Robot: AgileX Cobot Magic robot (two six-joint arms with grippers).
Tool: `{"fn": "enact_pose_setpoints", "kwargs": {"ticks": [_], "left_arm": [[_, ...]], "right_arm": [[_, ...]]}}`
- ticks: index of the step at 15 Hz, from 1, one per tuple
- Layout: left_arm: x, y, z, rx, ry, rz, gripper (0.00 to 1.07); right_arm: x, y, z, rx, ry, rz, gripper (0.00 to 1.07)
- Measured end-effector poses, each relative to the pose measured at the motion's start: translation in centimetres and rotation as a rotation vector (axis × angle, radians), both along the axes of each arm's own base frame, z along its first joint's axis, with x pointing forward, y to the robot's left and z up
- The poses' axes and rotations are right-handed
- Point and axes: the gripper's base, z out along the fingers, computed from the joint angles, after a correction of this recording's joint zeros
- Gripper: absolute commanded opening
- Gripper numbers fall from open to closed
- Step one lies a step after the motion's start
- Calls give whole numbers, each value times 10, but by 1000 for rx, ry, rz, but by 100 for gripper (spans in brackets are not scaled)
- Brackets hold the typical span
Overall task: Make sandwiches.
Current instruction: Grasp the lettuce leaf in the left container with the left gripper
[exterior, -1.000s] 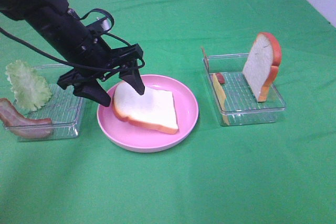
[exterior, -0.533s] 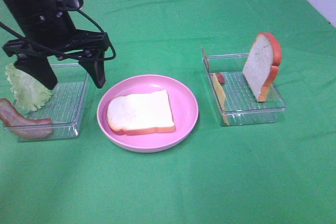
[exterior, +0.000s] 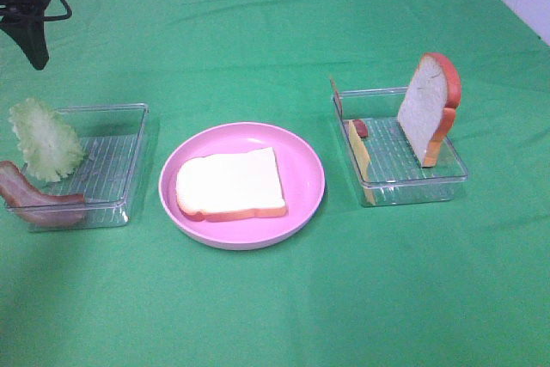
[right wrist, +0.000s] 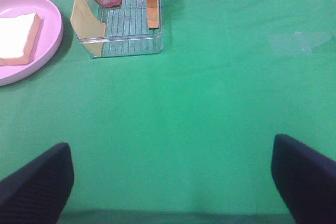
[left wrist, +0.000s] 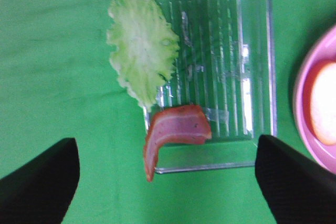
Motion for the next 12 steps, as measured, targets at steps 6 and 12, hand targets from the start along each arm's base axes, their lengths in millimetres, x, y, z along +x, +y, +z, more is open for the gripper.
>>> {"fn": "enact_pose_setpoints", "kwargs": {"ticks": [6, 12], "left_arm": [[36, 24, -47, 16, 86, 10, 85], [55, 23, -98, 23, 191, -21, 84]], "right_arm": [[0, 0, 0, 0, 0, 0, 99], [0, 0, 0, 0, 0, 0, 99]]}}
